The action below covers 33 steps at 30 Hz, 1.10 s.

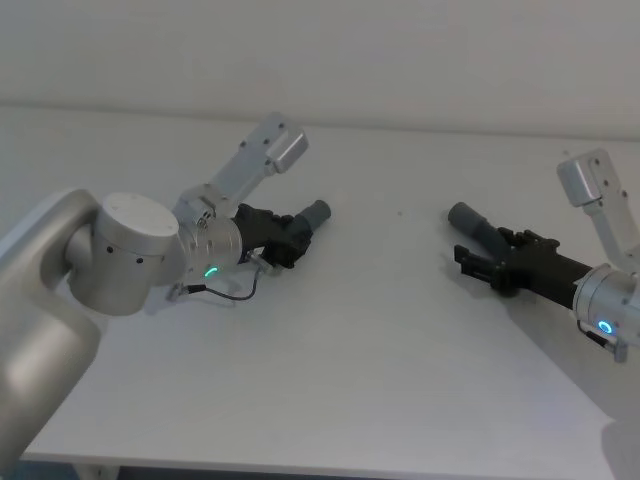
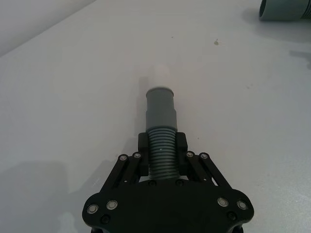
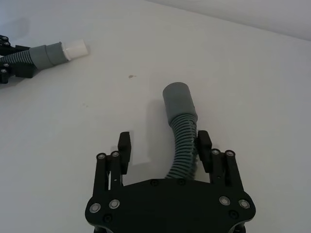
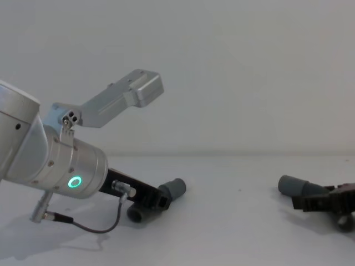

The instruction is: Use both hands to pick up one end of the pipe from the table, align the ends, and insert them.

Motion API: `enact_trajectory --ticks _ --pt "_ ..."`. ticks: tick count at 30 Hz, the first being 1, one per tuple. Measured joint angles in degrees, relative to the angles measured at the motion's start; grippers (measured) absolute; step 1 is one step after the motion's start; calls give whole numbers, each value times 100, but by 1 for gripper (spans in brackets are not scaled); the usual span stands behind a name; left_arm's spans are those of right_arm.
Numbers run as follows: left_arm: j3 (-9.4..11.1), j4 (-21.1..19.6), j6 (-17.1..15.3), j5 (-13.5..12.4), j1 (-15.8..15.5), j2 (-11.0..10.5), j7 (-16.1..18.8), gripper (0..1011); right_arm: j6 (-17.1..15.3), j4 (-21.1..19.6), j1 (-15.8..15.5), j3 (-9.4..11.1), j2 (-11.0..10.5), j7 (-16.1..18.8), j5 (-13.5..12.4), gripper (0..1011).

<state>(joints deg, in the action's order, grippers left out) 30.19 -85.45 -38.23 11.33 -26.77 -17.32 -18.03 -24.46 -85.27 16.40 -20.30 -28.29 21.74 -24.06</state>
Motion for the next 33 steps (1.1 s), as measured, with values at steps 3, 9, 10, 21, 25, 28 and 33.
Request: enact_trajectory --ticks 3,9,10,21,25,28,33 --pt "0 0 0 0 0 0 0 308 -4 2 3 -7 -4 2 -3 775" --pt "0 0 0 0 0 0 0 308 -10 5 7 -19 -13 5 -7 564" --pt "0 0 0 0 0 0 0 308 -11 6 8 -20 -14 6 -8 564" --pt "0 0 0 0 0 0 0 308 -17 6 13 -28 -20 10 -16 209" --pt "0 0 0 0 0 0 0 308 -16 6 15 -31 -21 10 -16 173" --pt "0 0 0 0 0 0 0 308 -16 6 15 -33 -23 10 -16 165" --pt "0 0 0 0 0 0 0 308 -16 6 15 -35 -24 10 -16 164"
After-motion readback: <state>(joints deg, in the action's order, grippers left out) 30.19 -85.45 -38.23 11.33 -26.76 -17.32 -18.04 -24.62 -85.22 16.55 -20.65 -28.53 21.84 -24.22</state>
